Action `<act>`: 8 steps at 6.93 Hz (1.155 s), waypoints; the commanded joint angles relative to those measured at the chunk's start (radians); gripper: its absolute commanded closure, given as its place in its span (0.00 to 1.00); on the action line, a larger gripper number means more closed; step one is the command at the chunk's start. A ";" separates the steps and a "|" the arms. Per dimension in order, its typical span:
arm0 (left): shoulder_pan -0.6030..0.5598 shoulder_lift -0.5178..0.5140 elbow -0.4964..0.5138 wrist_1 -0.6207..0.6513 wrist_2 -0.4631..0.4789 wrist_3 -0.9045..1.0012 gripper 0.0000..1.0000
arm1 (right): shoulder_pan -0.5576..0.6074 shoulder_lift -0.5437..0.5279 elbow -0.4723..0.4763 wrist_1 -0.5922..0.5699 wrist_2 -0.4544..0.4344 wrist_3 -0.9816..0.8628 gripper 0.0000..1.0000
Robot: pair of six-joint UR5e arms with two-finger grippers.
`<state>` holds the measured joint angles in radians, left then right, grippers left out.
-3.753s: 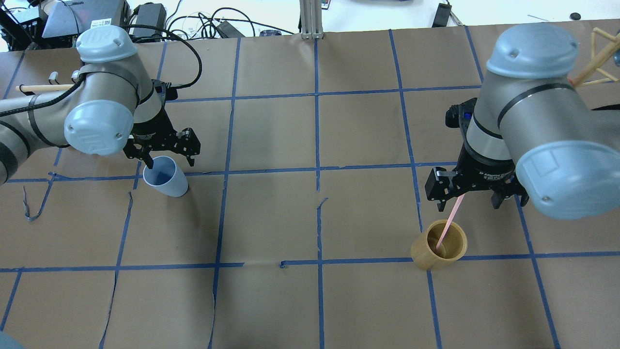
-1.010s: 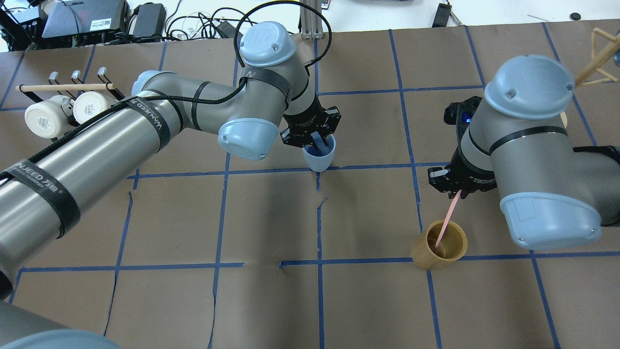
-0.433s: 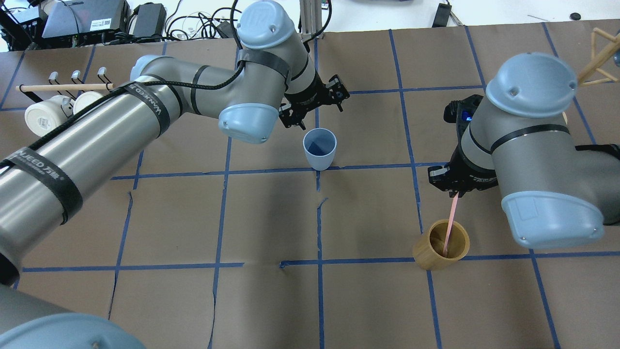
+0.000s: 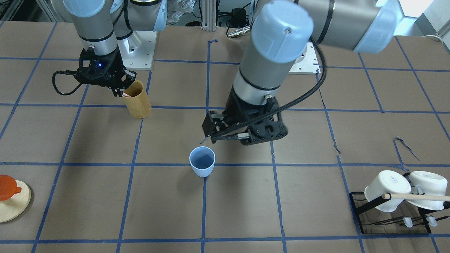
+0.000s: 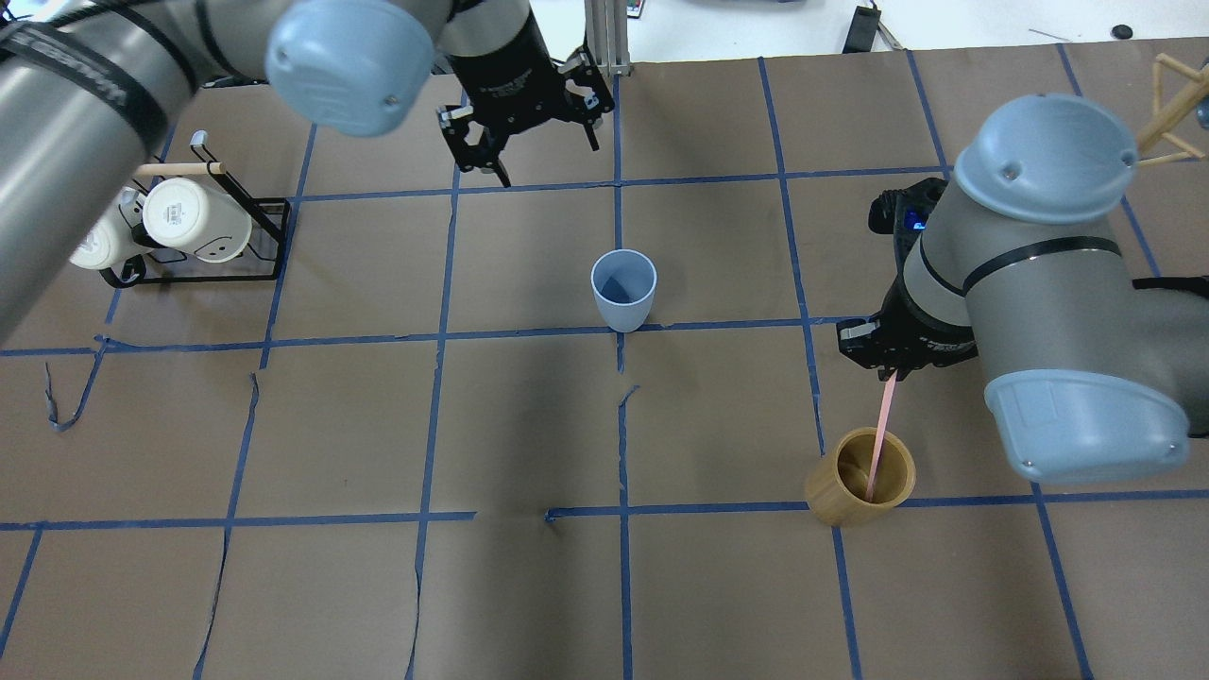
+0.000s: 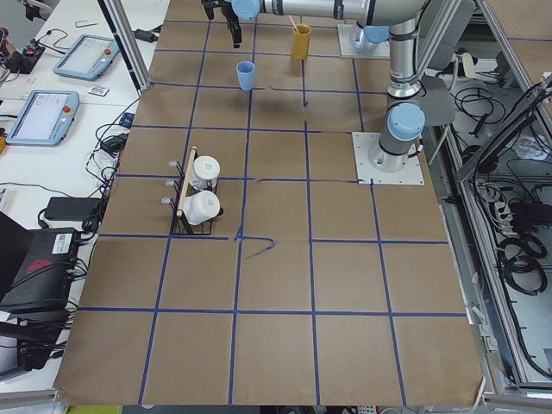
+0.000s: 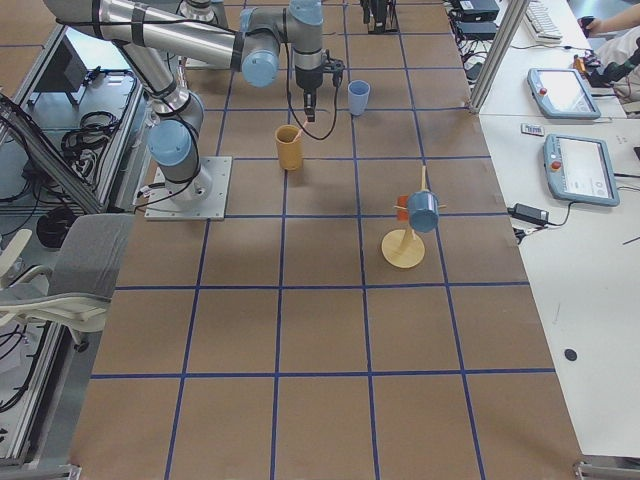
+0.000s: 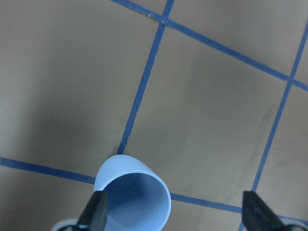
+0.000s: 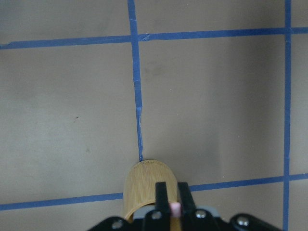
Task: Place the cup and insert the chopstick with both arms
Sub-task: 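Raise the left gripper away while the right gripper lifts the pink chopstick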
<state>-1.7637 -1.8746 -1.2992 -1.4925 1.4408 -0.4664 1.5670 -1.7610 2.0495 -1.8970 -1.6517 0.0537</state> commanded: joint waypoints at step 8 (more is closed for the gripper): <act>0.144 0.239 -0.196 -0.058 0.213 0.345 0.00 | 0.097 0.157 -0.524 0.218 0.061 -0.015 1.00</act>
<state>-1.6202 -1.6365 -1.5014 -1.5477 1.6511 -0.1226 1.6118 -1.6601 1.6080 -1.6602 -1.6142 0.0373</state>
